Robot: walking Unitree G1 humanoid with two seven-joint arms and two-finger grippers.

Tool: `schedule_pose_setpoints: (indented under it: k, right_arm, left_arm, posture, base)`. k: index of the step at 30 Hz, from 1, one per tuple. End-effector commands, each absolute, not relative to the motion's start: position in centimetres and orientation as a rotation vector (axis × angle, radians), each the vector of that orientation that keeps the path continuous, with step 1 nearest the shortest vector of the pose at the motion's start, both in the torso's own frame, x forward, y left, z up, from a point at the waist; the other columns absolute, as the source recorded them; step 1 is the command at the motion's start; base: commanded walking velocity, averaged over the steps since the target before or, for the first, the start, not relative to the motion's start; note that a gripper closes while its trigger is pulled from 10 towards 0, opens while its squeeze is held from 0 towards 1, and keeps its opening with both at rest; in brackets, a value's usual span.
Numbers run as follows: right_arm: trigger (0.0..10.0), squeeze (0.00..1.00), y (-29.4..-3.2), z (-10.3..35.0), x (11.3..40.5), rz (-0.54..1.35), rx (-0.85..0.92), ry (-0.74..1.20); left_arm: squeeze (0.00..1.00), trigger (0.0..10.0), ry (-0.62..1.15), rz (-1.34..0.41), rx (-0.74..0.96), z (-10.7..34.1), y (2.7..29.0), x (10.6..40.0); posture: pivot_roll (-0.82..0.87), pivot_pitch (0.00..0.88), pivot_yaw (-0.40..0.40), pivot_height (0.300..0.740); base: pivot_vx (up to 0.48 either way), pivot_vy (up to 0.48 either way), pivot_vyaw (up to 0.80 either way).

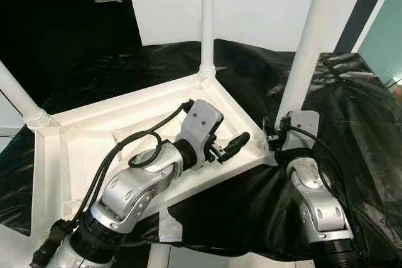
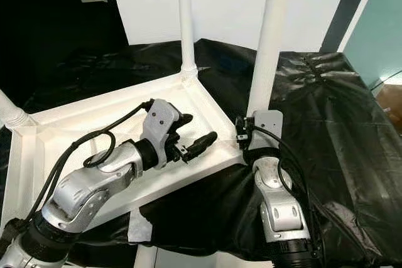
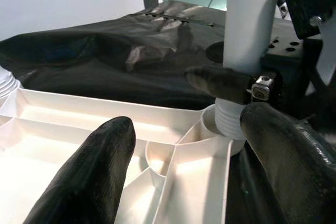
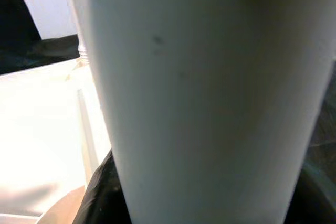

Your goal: Building children table

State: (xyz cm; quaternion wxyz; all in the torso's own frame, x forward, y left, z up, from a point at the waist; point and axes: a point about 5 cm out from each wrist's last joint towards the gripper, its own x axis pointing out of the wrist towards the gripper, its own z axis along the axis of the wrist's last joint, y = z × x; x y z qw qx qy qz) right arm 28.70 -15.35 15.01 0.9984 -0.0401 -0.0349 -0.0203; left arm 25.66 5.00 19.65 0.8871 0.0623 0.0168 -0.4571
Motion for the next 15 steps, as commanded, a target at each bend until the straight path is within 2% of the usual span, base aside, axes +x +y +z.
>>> schedule_pose_setpoints:
  k: [1,8,15]
  right_arm:
    - [10.0,0.0,-16.3,13.8,28.6,-0.089,-0.019,-0.009]
    - [10.0,0.0,-17.1,13.7,29.5,-0.101,0.017,0.002]
    - [10.0,0.0,-16.3,14.0,30.3,-0.047,0.035,0.0]
  left_arm:
    - [0.0,10.0,0.048,-1.127,0.157,19.5,4.7,24.6]
    - [0.0,10.0,0.044,-1.128,0.161,19.8,4.6,24.7]
    - [0.0,10.0,0.036,-1.124,0.157,20.0,4.6,24.8]
  posture:
    - [-0.04,0.009,0.022,0.74]
    - [-0.04,0.009,0.031,0.74]
    - [-0.03,0.009,0.031,0.74]
  base:
    - [0.0,0.0,0.0]
    - [0.0,0.0,0.0]
    - [0.0,0.0,0.0]
